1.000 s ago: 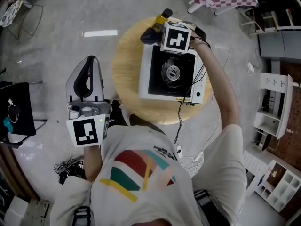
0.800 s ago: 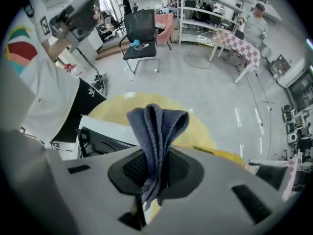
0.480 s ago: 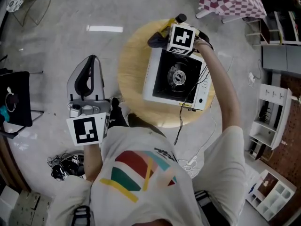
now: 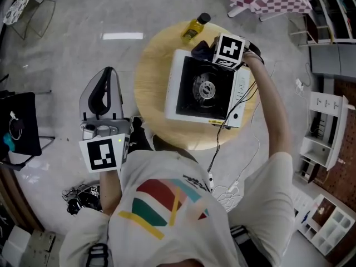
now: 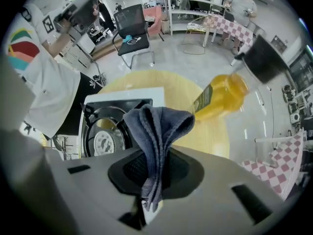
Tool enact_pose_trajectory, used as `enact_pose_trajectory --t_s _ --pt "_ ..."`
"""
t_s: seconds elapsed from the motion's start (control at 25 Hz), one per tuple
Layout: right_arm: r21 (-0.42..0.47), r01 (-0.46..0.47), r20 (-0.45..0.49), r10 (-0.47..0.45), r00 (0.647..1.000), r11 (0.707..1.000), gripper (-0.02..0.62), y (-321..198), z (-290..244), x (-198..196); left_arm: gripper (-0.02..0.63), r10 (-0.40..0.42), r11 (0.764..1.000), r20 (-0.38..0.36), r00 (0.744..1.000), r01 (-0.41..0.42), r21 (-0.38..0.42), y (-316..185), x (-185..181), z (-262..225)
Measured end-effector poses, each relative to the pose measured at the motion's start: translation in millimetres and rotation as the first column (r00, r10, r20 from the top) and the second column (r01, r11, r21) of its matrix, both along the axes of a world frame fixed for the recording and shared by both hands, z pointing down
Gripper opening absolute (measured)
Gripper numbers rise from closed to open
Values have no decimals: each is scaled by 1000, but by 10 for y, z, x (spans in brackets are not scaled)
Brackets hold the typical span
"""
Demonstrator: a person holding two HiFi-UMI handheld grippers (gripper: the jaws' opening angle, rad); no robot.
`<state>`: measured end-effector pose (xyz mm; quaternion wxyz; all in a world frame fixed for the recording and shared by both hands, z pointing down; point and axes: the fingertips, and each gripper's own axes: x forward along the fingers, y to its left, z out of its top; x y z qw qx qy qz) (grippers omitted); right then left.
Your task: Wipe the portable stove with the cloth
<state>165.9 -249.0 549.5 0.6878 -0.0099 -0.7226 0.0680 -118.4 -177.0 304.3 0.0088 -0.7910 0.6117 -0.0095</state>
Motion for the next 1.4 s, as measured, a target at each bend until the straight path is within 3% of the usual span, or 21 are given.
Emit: enact_pose_trajectory --t_s 0.48,0.84,1.0,1.08,1.24,1.4 --pt "22 -66 -103 68 992 998 32 151 30 965 9 90 996 38 995 -90 -15 2 411 37" --pt "39 -235 -12 236 972 971 32 97 43 1145 9 59 998 35 998 -59 -1 19 377 -27" --pt "37 -312 28 312 950 949 32 84 50 1197 8 62 997 25 998 -63 51 30 363 -119" --pt "49 -330 36 328 944 943 32 74 51 1208 8 66 998 38 997 -67 19 64 335 -48" --pt "122 -294 67 287 955 948 32 22 -75 1069 8 63 998 61 996 -61 -26 96 264 47" --pt "259 -91 53 80 995 962 32 1 -438 645 9 50 998 20 999 -51 28 53 230 -103"
